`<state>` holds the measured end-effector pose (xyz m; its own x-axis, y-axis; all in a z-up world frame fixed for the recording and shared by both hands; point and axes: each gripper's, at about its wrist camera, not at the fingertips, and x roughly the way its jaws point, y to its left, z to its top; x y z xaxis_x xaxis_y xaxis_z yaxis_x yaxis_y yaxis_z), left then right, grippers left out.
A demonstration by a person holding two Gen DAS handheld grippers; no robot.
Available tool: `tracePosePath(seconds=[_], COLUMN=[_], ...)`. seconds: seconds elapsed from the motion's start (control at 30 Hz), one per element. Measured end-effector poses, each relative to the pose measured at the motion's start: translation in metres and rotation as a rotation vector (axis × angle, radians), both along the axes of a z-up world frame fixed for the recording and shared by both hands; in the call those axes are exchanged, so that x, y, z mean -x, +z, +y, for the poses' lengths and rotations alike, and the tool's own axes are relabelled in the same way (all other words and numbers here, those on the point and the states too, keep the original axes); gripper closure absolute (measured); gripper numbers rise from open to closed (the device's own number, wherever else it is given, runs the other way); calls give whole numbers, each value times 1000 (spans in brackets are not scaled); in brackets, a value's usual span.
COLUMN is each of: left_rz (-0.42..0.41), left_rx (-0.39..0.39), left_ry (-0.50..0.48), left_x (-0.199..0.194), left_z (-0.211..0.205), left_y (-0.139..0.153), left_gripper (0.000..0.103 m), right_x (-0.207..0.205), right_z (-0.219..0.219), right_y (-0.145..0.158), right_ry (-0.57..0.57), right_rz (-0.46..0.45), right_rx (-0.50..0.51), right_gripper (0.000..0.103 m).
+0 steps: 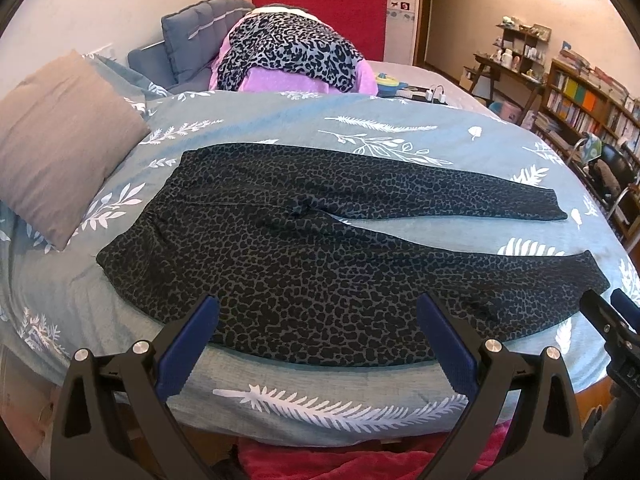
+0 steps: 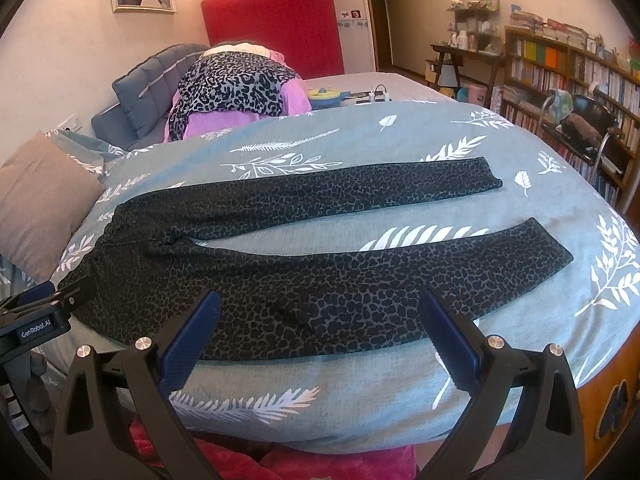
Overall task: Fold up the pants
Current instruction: 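Move both tools over the black leopard-print pants lying flat, then lower the left tool onto the waistband and close it on the fabric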
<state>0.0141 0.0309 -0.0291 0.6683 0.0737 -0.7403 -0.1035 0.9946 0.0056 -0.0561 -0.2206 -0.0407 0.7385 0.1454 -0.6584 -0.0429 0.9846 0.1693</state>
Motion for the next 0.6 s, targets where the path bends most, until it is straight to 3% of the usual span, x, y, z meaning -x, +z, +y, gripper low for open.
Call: tracePosePath(seconds=[0.6], left_rz=[19], left_rx=[-14], left_ry=[52], left_x=[-28], left_z=[28], left_y=[-8], left_gripper=[5], right_x=[-19], right_z=[-14], right_y=[-14], right_ry=[-35], right_rz=[52], right_rx=[-21], right_gripper=[3])
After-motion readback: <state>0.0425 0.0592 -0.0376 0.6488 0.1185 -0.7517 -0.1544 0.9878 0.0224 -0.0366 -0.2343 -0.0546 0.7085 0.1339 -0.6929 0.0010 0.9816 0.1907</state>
